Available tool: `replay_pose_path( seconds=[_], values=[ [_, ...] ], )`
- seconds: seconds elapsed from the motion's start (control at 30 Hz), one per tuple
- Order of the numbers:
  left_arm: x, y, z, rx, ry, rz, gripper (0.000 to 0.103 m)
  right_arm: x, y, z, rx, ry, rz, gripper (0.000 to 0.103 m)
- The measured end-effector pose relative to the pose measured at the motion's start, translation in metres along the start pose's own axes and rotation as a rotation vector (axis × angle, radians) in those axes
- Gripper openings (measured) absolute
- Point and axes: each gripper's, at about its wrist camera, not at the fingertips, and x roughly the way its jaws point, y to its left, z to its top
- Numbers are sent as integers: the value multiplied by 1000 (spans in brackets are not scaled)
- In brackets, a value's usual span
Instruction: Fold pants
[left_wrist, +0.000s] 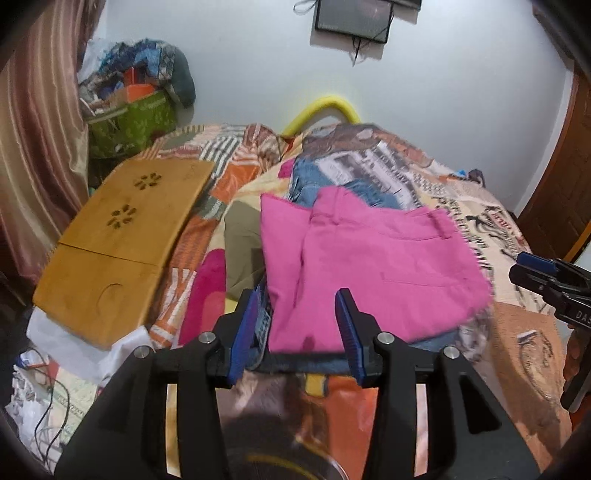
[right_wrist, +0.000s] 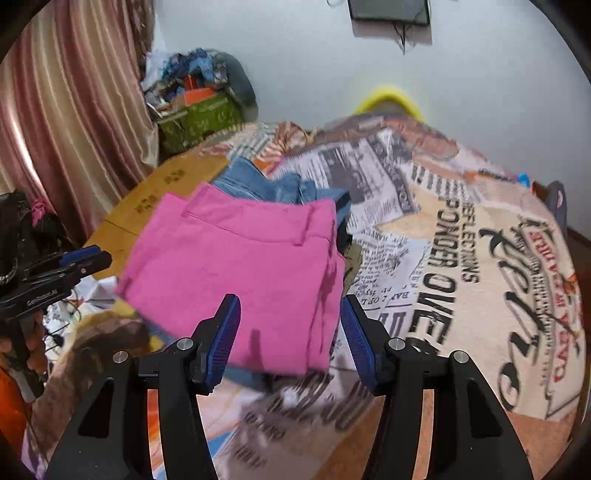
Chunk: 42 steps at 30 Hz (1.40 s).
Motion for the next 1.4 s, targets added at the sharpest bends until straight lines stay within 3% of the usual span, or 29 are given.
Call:
replay_pose_path(
  seconds=[0.23, 0.33, 0.53, 0.73, 1.07, 1.4],
  values=[
    [-101, -28, -13, 29, -122, -33, 44, -87, 26, -8, -17, -140, 11, 52],
    [-148, -42, -20, 45, -196, -38, 50, -133, 38, -14, -25, -221, 26, 52],
    [-242, -72, -37, 78, -357, -55, 52, -201, 55, -27, -30, -350, 48, 52],
    [-308, -93, -64, 84, -470, -68, 57, -264, 74, -54, -42, -488, 55, 52],
    [-366, -116, -106, 101, -593, -67, 78, -309, 101, -86, -91, -616, 33, 53],
    [-374, -119, -121, 92, -605, -69, 100, -320, 111, -104, -93, -669, -10, 85]
  ],
)
